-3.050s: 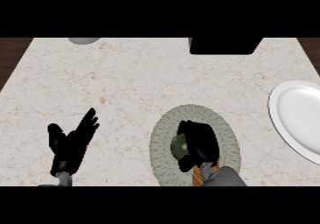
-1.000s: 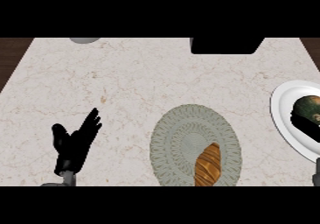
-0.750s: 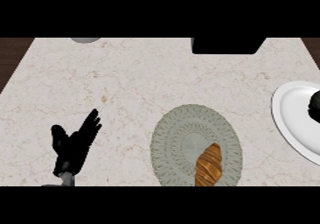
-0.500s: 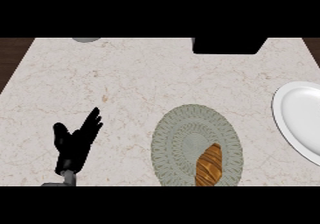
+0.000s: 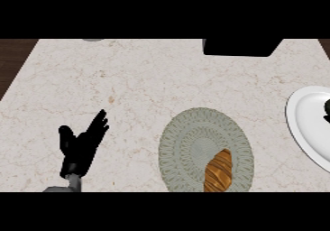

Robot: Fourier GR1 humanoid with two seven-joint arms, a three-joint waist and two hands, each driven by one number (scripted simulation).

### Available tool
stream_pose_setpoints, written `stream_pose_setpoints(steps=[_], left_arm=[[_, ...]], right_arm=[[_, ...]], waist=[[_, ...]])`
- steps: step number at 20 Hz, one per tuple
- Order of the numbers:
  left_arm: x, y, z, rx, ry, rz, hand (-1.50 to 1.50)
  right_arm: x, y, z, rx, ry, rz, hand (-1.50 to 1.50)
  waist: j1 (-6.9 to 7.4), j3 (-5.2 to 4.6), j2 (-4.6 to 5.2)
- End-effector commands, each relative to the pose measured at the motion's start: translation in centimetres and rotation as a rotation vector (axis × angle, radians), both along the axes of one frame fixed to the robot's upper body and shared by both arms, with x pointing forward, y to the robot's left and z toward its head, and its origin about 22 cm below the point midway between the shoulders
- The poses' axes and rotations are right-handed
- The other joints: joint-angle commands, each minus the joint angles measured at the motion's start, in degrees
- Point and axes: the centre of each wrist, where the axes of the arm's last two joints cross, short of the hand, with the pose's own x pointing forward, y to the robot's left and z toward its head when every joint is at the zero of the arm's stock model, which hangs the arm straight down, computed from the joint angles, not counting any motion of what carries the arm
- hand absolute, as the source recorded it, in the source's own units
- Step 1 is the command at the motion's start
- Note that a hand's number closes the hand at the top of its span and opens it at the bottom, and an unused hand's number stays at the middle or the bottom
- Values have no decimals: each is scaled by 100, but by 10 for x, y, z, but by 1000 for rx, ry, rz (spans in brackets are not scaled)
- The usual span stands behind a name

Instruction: Pick the squash from the placemat and place it in the plate

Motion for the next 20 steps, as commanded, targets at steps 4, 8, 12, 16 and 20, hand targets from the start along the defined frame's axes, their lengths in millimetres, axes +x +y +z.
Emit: stream_pose_setpoints(steps=[4, 8, 12, 16, 20], left_arm=[[-5, 6, -1, -12, -1, -8, 0], [-4, -6, -5, 3, 5, 23, 0], [4, 9, 10, -6, 10, 13, 0], [-10, 5, -10, 7, 10, 28, 0], [-6, 6, 3, 7, 3, 45, 0]], right_arm=[[-4, -10, -6, 79, -249, 106, -150], [-1, -22, 9, 131, -439, 52, -150], [-21, -39, 0, 211, -437, 15, -150], [-70, -73, 1, 297, -469, 109, -150], [-106, -69, -32, 364, -442, 212, -150]], waist=[[-35, 16, -3], [-124, 0, -24], [-122, -12, -39], [-214, -21, -69], [-235, -25, -86]])
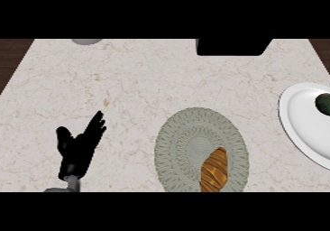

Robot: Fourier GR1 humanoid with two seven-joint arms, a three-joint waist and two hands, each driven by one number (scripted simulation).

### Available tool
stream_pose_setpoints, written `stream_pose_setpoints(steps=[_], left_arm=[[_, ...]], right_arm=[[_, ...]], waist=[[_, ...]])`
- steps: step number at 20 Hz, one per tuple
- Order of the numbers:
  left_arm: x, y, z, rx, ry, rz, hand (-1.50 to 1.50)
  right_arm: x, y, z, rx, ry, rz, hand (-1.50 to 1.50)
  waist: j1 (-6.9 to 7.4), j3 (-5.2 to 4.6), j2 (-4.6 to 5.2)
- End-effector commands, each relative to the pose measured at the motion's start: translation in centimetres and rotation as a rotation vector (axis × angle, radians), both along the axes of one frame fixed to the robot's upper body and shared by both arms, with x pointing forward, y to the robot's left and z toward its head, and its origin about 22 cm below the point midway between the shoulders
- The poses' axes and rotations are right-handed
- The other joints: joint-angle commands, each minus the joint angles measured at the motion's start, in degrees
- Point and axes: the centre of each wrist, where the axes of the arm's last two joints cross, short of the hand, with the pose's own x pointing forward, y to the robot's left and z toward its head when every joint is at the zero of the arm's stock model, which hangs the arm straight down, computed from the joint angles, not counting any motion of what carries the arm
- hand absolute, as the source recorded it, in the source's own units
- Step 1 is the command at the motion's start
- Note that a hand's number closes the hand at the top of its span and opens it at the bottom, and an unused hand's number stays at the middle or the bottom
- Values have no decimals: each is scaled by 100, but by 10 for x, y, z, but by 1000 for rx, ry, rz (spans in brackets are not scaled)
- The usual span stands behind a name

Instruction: Pick the squash from the placemat and place it in the plate

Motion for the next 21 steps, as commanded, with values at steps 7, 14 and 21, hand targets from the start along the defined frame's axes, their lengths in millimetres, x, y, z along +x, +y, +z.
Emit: stream_pose_setpoints(steps=[7, 14, 21], left_arm=[[-7, 16, 4, 0, 21, 1, 0], [-2, 7, 0, 4, 12, -4, 0], [-9, -2, 7, 4, 13, 9, 0]], right_arm=[[-84, -17, -23, 16, 54, 180, -150], [-123, -7, -28, -59, 132, 184, -150], [-162, 3, -37, -49, 151, 180, -150]], waist=[[-47, -16, -24], [-61, -19, -21], [-39, -14, -19]])
